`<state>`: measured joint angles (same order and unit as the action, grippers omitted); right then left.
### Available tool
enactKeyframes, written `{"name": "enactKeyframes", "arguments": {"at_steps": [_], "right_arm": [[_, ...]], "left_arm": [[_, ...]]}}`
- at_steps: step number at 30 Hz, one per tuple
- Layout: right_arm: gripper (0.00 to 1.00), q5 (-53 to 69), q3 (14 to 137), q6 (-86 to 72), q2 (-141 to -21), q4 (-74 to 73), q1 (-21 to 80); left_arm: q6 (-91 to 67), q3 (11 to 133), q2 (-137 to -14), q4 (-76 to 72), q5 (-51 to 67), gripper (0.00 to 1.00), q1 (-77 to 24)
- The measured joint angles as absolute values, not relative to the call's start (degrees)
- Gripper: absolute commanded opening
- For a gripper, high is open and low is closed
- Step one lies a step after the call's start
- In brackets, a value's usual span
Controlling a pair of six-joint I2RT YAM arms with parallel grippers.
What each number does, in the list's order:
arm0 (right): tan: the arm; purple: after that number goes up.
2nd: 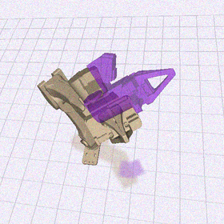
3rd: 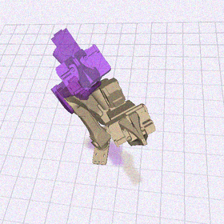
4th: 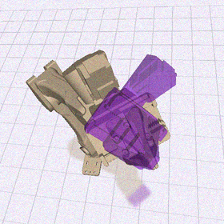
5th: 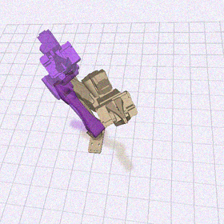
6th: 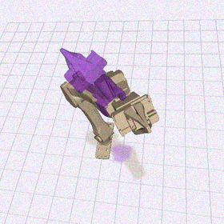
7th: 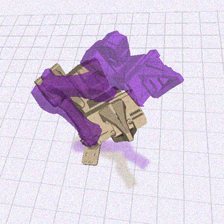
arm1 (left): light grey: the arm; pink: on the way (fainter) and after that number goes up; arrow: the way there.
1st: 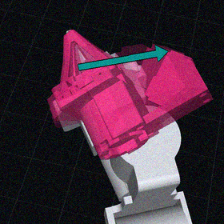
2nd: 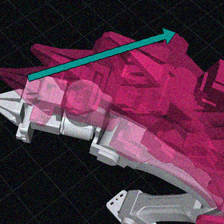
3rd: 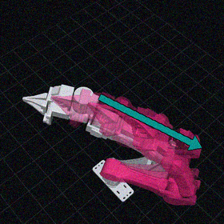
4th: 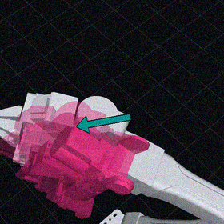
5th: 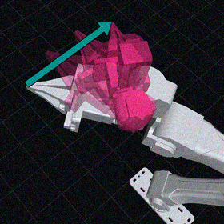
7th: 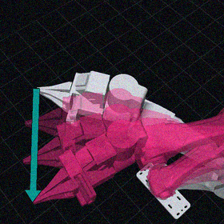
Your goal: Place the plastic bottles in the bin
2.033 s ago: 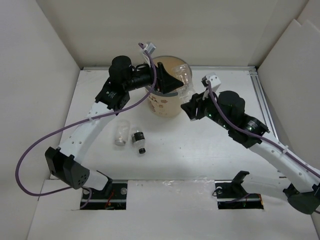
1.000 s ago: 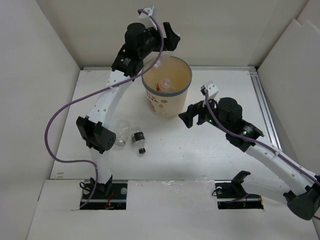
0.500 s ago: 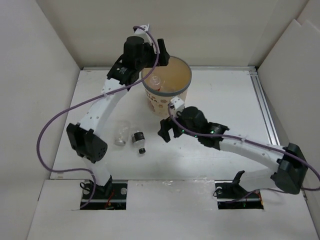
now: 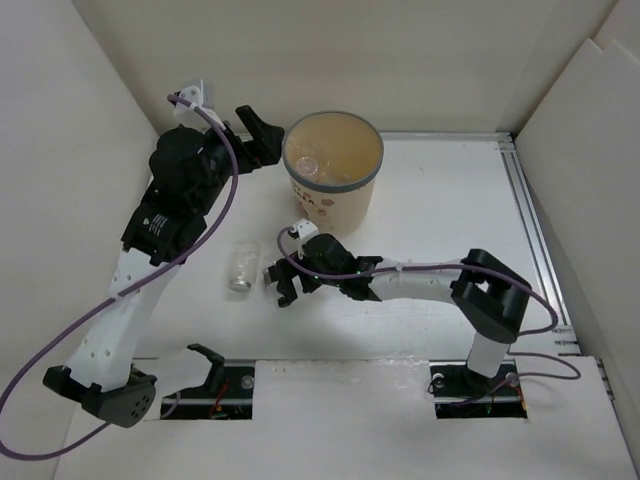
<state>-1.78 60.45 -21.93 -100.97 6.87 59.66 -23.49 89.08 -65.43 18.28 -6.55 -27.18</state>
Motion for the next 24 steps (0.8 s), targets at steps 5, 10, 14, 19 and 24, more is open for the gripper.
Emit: {"name": "enactKeyframes", "arguments": {"at_steps": [5, 10, 14, 19, 24], "right_arm": [[0.96, -1.17, 64.9, -22.81, -106.26, 10.66, 60.14], [0.91, -0.43, 67.81, -23.83, -111.31, 12.45, 60.1], [0.9, -0.12, 68.29, -24.51, -114.1, 12.49, 60.1], [0.79, -0.62, 68.34, -25.3, -115.04, 12.29, 60.29], [0.42, -1.69, 68.9, -26.0, -115.57, 13.34, 60.9]], "left_arm": [[-23.79, 85.65, -64.73, 21.04, -6.52, 1.0, -27.2], [-23.86, 84.16, -63.35, 23.22, -6.79, 1.0, -27.2], [-23.83, 83.9, -61.25, 23.83, -7.2, 1.0, -27.2], [-23.83, 83.9, -60.1, 23.83, -7.51, 1.0, -27.2], [-23.81, 83.9, -59.94, 23.9, -7.51, 1.0, -27.2]]}}
